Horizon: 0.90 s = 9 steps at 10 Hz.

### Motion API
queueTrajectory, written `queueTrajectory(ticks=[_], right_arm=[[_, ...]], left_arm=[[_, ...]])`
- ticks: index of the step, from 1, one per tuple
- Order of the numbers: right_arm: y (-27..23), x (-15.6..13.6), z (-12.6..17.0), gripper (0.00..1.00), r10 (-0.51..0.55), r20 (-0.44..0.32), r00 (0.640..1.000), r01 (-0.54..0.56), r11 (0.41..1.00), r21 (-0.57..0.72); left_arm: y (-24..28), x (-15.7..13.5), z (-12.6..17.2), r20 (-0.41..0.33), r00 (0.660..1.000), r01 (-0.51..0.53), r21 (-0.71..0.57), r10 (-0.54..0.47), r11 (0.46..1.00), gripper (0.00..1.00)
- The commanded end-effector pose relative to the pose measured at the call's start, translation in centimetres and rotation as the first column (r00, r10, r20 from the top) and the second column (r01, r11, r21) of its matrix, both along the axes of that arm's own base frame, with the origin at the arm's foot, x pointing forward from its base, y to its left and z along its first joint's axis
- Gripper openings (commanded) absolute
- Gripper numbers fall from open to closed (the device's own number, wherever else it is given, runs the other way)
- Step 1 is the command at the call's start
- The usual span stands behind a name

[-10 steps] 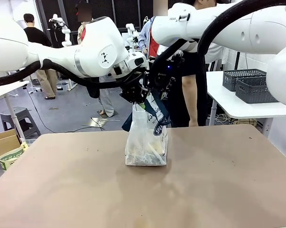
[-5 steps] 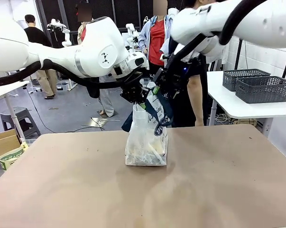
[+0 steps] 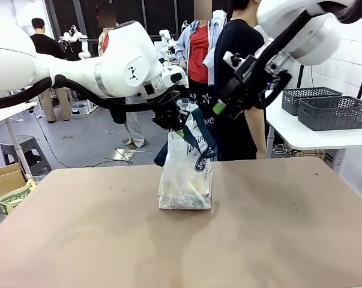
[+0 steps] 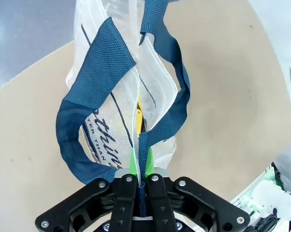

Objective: Transfer purchased items from the store into the shopping bag.
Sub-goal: Move the Reusable shopping bag to the right side of the table.

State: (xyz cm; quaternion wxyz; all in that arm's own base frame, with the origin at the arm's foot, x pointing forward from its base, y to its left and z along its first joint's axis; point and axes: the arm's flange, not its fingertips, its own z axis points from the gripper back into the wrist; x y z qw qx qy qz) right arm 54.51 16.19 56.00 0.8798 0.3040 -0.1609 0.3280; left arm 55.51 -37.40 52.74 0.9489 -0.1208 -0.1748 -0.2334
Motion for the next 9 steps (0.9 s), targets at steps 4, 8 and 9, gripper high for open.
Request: queueTrajectory(ticks=[4, 8, 9], right_arm=[[-5.8, -4.8, -2.1, 1.0, 0.296, 0.215, 0.931, -0.249, 0.943, -0.218], [-5.8, -4.4, -1.3, 1.0, 0.282, 0.137, 0.949, -0.254, 0.948, -0.193], [-6.0, -4.3, -1.4, 1.0, 0.263, 0.164, 0.951, -0.231, 0.954, -0.192]], left_arm=[[0.2, 0.0, 0.1, -0.003, 1.0, -0.002, -0.009, 0.002, 1.0, 0.0], [0.2, 0.0, 0.1, -0.003, 1.0, -0.002, -0.009, 0.002, 1.0, 0.0], [0.2, 0.0, 0.1, -0.003, 1.0, -0.002, -0.009, 0.002, 1.0, 0.0]])
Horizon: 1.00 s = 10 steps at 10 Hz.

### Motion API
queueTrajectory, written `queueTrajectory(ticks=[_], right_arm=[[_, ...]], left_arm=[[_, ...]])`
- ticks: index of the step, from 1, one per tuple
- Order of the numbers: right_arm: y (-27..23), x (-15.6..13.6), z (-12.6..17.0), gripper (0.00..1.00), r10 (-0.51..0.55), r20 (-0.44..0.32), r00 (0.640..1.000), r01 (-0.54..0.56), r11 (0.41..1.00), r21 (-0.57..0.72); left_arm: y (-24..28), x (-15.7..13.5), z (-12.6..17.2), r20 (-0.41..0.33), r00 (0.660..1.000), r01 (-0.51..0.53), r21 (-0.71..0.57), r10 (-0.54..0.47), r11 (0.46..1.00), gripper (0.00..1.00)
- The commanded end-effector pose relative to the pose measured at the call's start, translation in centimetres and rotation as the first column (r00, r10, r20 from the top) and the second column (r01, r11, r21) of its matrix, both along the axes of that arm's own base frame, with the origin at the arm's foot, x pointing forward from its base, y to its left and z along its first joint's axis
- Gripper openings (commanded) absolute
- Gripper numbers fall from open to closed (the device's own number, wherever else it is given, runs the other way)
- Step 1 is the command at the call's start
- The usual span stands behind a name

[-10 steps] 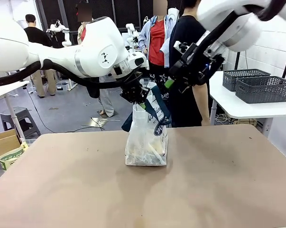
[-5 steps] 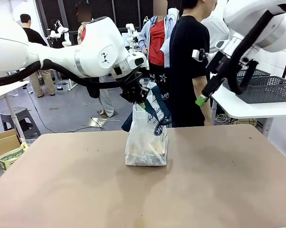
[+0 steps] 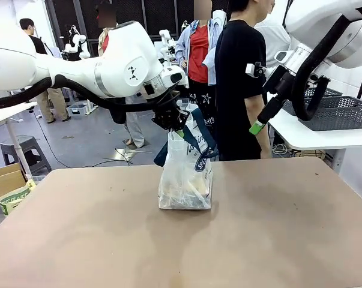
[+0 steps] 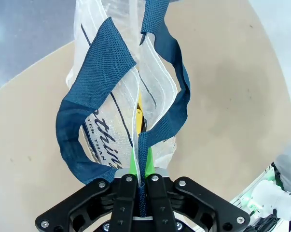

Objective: Transfer purchased items from the store into the shopping bag.
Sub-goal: Move the Reusable shopping bag to the right side of the table.

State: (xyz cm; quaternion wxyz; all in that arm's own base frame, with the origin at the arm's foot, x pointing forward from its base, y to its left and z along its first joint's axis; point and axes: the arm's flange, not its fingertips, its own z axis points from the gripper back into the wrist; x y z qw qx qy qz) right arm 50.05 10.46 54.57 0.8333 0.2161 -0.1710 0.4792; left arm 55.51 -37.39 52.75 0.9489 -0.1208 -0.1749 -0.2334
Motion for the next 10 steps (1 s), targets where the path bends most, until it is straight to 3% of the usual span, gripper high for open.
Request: queueTrajectory(ticks=[1, 2, 6, 10], right_arm=[[-1.5, 1.8, -0.3, 1.0, 0.092, 0.108, 0.99, -0.099, 0.993, 0.068], [-2.4, 2.8, -0.5, 1.0, 0.135, 0.188, 0.973, -0.151, 0.986, 0.075], [-3.2, 5.5, -0.1, 1.0, 0.228, 0.367, 0.902, -0.296, 0.945, 0.142], [-2.8, 8.5, -0.2, 1.0, 0.228, 0.349, 0.909, -0.31, 0.93, 0.197]], left_arm=[[0.2, 0.0, 0.1, -0.004, 1.0, -0.002, -0.009, 0.002, 1.0, 0.0], [0.2, 0.0, 0.1, -0.004, 1.0, -0.002, -0.009, 0.002, 1.0, 0.0], [0.2, 0.0, 0.1, -0.004, 1.0, -0.002, -0.009, 0.002, 1.0, 0.0], [0.2, 0.0, 0.1, -0.004, 1.0, -0.002, -0.009, 0.002, 1.0, 0.0]])
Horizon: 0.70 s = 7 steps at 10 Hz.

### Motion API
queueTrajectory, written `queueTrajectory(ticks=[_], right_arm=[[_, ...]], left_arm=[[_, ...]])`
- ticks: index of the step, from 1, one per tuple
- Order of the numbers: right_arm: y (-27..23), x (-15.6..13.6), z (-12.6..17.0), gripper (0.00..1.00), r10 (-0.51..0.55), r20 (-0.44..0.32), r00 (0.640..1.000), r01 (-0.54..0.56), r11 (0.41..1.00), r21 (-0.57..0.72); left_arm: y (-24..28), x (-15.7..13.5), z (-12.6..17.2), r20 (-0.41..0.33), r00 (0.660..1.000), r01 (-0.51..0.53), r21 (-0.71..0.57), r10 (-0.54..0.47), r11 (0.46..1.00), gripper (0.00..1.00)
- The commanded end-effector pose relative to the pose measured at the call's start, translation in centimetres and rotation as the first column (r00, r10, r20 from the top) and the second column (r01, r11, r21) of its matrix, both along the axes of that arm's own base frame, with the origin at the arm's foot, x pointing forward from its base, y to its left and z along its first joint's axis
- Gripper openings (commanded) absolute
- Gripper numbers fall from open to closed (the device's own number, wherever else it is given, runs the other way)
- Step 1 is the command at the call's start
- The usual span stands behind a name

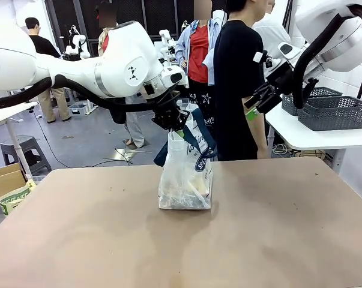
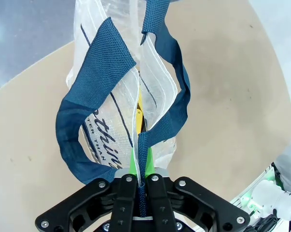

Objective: Transfer purchased items from the store into the shopping bag.
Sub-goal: Move the Reusable shopping bag to the right side of the table.

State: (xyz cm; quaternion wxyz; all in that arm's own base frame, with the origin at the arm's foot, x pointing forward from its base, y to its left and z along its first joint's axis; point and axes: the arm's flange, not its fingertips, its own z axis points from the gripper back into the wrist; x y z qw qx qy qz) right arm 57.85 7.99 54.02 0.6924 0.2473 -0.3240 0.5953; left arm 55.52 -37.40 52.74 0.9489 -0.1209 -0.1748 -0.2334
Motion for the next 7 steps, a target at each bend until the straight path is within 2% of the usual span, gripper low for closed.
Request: queueTrajectory(ticks=[1, 7], right_arm=[[0.11, -0.69, 0.28, 1.0, -0.004, 0.009, 1.0, 0.004, 1.0, -0.004], [0.11, -0.69, 0.28, 1.0, -0.004, 0.009, 1.0, 0.004, 1.0, -0.004]], left_arm=[[0.2, 0.0, 0.13, -0.003, 1.0, -0.002, -0.009, 0.002, 1.0, 0.0], [0.0, 0.0, 0.0, 0.0, 1.0, 0.0, 0.0, 0.0, 1.0, 0.0]])
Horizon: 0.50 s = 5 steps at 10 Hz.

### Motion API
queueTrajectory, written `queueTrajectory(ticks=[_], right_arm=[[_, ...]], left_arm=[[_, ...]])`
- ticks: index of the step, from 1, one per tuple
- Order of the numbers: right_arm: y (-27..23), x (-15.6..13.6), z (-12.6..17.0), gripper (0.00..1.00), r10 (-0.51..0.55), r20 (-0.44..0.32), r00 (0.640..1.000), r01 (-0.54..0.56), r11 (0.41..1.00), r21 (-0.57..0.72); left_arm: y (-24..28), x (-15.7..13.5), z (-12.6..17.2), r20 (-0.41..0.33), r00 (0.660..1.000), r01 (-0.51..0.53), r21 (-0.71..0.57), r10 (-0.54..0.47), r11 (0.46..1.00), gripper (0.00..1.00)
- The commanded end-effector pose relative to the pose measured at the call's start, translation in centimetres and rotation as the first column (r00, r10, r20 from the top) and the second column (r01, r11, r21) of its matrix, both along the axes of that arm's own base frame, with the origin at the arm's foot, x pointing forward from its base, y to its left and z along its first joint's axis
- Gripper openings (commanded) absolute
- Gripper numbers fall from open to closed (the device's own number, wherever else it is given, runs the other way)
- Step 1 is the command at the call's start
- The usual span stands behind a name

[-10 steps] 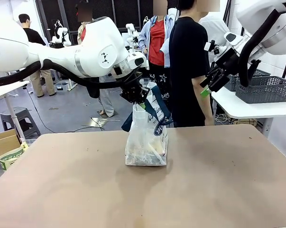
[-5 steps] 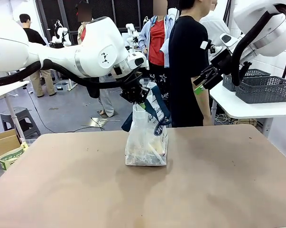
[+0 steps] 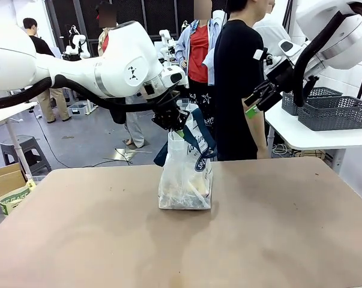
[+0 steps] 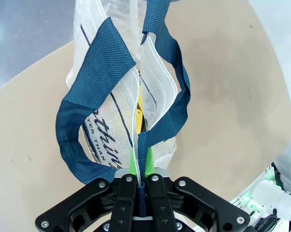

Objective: Transfer purchased items from the store into the shopping bag.
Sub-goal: Move the Reusable shopping bag to the right side of the table.

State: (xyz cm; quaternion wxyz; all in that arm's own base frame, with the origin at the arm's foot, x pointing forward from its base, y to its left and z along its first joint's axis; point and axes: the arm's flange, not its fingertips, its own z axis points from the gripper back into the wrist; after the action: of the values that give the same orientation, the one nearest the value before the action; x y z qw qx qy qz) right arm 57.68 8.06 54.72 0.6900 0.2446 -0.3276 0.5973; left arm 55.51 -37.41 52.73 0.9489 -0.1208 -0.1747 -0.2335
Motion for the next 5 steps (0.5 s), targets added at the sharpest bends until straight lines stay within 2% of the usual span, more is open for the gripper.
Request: queueTrajectory(ticks=[1, 5], right_arm=[[0.0, -0.5, -0.4, 1.0, -0.006, -0.002, 1.0, 0.006, 1.0, -0.004], [0.0, -0.5, -0.4, 1.0, -0.006, -0.002, 1.0, 0.006, 1.0, -0.004]], left_arm=[[-0.8, 0.8, 0.6, -0.047, 0.999, -0.01, 0.077, 0.014, 0.997, 0.0], [-0.2, 2.8, 5.4, -0.037, 0.996, -0.062, 0.306, 0.077, 0.95, 0.0]])
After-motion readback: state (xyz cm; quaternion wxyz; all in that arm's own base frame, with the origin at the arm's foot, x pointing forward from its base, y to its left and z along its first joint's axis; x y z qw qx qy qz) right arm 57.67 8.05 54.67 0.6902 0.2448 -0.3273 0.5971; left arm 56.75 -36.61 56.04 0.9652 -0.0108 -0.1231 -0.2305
